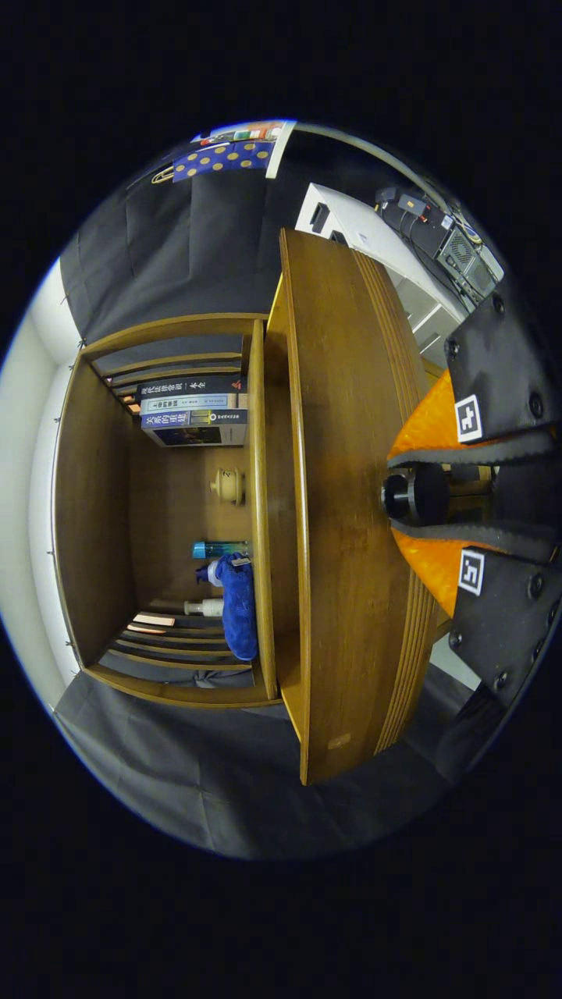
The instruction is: Pull open the drawer, take out the items inside it, and place them on the countertop above the cabinet.
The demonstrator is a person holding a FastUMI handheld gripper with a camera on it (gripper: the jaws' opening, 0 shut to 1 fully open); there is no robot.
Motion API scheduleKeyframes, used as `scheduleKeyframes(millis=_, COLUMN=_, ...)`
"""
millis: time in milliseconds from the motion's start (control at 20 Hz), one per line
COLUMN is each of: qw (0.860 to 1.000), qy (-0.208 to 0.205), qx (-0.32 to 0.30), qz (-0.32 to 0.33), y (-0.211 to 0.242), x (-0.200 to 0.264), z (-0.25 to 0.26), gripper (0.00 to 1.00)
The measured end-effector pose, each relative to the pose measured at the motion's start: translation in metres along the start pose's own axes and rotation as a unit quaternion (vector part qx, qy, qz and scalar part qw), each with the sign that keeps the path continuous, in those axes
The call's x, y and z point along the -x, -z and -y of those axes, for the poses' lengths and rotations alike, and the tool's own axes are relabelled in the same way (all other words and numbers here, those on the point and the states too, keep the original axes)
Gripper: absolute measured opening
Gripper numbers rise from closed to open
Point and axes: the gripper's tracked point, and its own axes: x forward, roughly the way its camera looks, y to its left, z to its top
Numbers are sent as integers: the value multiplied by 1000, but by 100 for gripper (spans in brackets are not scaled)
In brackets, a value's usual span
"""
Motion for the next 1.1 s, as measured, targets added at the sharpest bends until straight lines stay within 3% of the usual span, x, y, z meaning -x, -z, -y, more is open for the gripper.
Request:
scheduleKeyframes(millis=200, qw=1000, qy=-3, qx=-7, qz=1, y=1, x=2, z=-1, gripper=36)
scheduleKeyframes(millis=400, qw=1000, qy=4, qx=0, qz=-13, y=1, x=2, z=2, gripper=61)
scheduleKeyframes(millis=700, qw=1000, qy=-3, qx=-19, qz=1, y=-41, x=10, z=-3, gripper=98)
scheduleKeyframes(millis=1100, qw=998, qy=-25, qx=-32, qz=43, y=-112, x=13, z=-13, gripper=98)
